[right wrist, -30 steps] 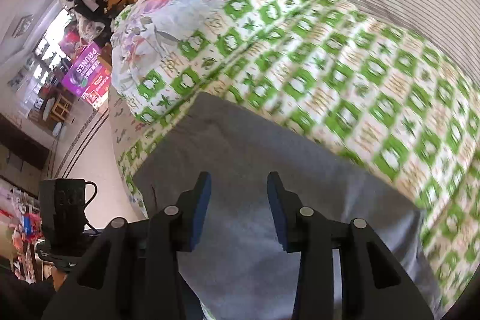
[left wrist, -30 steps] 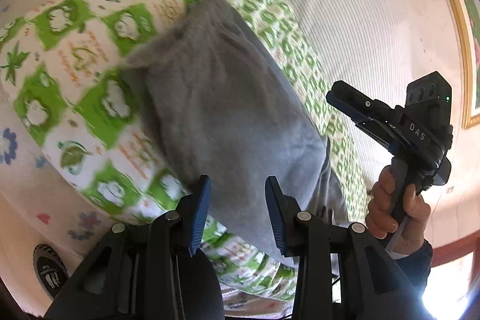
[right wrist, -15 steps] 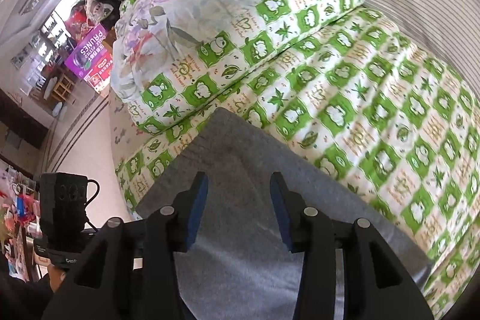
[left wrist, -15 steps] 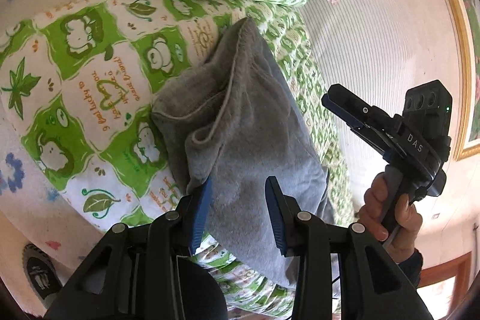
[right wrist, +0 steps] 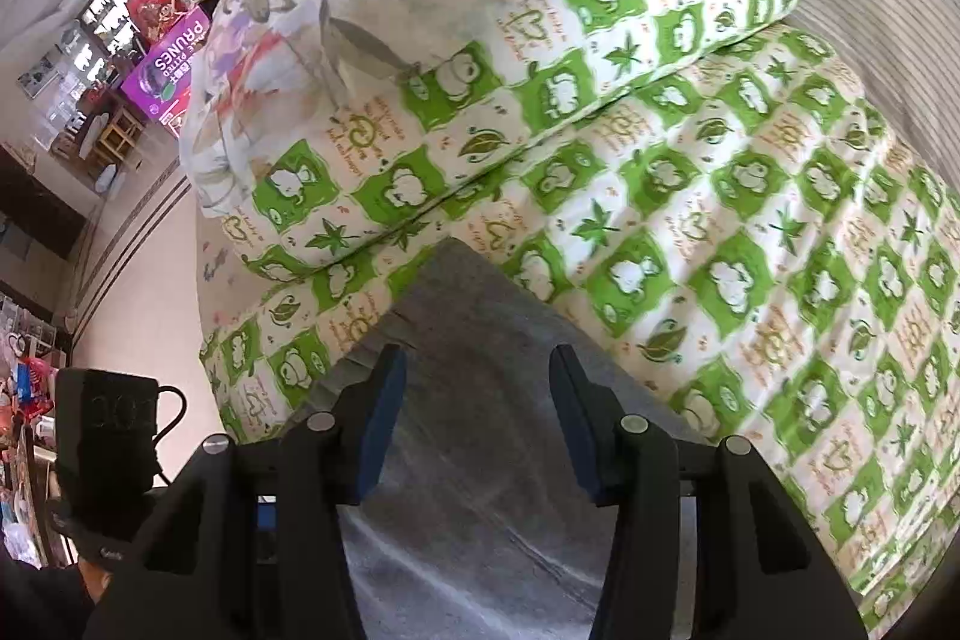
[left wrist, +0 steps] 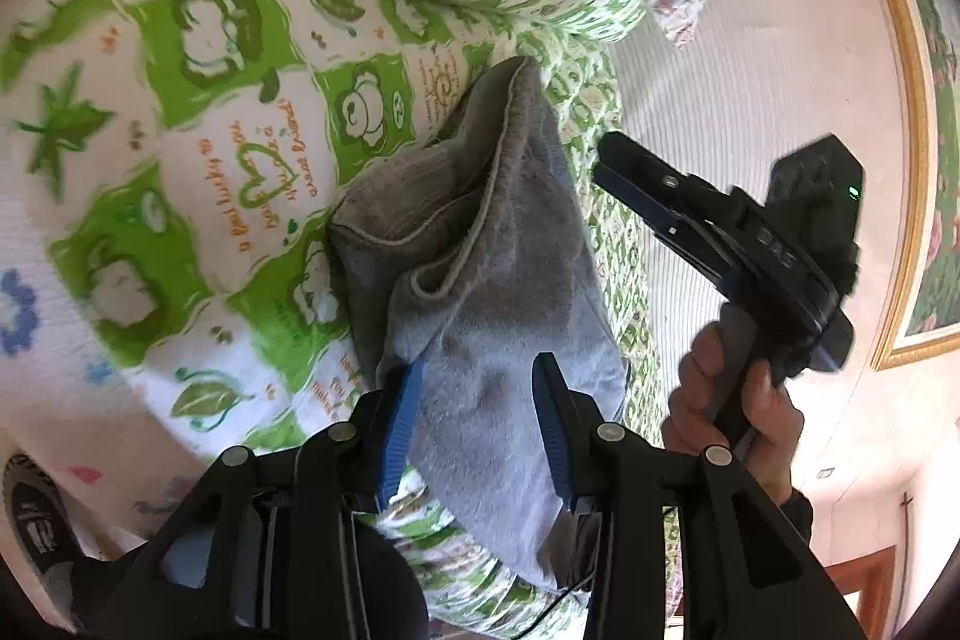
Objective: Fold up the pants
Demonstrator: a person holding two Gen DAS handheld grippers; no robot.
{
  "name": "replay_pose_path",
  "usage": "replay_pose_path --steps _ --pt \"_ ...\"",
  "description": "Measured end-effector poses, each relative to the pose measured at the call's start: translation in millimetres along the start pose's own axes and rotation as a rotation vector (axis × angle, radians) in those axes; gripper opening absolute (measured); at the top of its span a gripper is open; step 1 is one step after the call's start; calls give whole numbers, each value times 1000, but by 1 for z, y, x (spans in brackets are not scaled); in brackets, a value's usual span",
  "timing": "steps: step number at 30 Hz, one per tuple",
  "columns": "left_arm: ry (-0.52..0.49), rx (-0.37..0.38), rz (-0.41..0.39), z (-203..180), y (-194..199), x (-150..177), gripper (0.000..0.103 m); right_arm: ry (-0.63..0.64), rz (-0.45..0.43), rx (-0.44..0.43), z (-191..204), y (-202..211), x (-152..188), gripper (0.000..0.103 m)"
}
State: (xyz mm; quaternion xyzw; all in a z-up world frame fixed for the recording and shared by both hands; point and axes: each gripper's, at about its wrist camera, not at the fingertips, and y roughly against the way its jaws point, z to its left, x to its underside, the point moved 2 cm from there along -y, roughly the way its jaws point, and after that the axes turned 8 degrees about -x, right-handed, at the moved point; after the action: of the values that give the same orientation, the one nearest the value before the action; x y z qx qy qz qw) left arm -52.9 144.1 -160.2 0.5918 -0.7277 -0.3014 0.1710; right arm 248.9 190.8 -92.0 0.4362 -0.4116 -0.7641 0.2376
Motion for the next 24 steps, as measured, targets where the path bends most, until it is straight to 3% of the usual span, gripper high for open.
replay_pose_path --steps 4,5,7,17,24 --pt "-27 -39 -31 0 11 3 49 18 4 2 5 -5 -1 54" --pt "-32 -58 -42 0 13 2 58 17 5 7 4 -7 -2 55" --pt "-43 -107 -64 3 17 0 62 9 3 11 2 -9 -4 58" --pt "-21 -107 -65 2 -4 -18 71 -19 22 5 -11 -28 -18 60" --pt "-34 -144 -85 -2 -13 -17 68 10 84 23 -9 -64 -34 64"
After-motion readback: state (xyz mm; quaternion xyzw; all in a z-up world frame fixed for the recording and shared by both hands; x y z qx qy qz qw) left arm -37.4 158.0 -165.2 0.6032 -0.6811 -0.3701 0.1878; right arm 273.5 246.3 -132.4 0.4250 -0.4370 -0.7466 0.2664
